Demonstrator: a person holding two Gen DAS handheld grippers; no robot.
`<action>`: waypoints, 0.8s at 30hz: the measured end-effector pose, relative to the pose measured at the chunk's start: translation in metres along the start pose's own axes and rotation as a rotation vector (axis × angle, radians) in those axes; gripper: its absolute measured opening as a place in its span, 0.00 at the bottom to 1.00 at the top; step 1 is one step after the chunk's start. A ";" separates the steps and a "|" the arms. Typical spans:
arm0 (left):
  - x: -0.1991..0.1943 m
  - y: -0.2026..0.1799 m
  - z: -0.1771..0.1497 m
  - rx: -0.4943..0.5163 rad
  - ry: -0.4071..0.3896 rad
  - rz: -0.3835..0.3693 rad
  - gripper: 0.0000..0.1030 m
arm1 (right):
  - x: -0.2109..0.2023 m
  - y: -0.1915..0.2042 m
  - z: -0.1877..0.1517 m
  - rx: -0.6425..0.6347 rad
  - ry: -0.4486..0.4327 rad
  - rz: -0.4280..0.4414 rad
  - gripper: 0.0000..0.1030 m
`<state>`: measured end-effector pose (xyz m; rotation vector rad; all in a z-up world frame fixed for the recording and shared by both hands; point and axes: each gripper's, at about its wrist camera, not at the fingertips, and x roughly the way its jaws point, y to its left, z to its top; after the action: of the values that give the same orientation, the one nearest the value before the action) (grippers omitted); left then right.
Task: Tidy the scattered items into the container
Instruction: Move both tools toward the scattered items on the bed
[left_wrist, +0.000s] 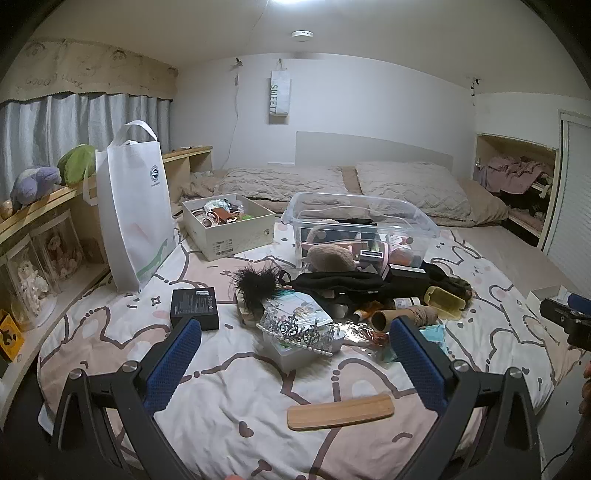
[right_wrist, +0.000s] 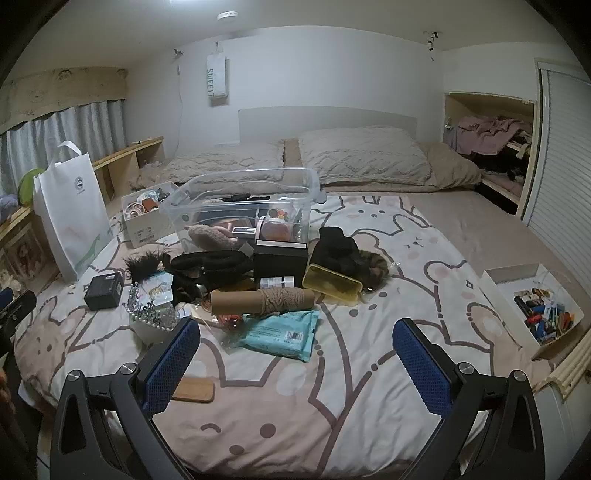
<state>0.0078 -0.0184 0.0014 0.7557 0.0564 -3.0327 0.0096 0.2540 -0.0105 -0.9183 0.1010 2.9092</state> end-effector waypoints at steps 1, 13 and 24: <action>0.001 0.000 0.000 -0.002 0.001 -0.001 1.00 | 0.000 0.000 0.000 0.001 0.000 0.000 1.00; 0.014 0.000 -0.005 -0.005 0.024 -0.022 1.00 | 0.011 0.002 -0.001 -0.006 0.016 0.000 1.00; 0.040 0.003 -0.025 -0.013 0.101 -0.023 1.00 | 0.042 0.008 -0.016 -0.016 0.094 0.008 1.00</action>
<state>-0.0159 -0.0204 -0.0391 0.9134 0.0867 -3.0104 -0.0167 0.2474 -0.0476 -1.0593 0.0874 2.8781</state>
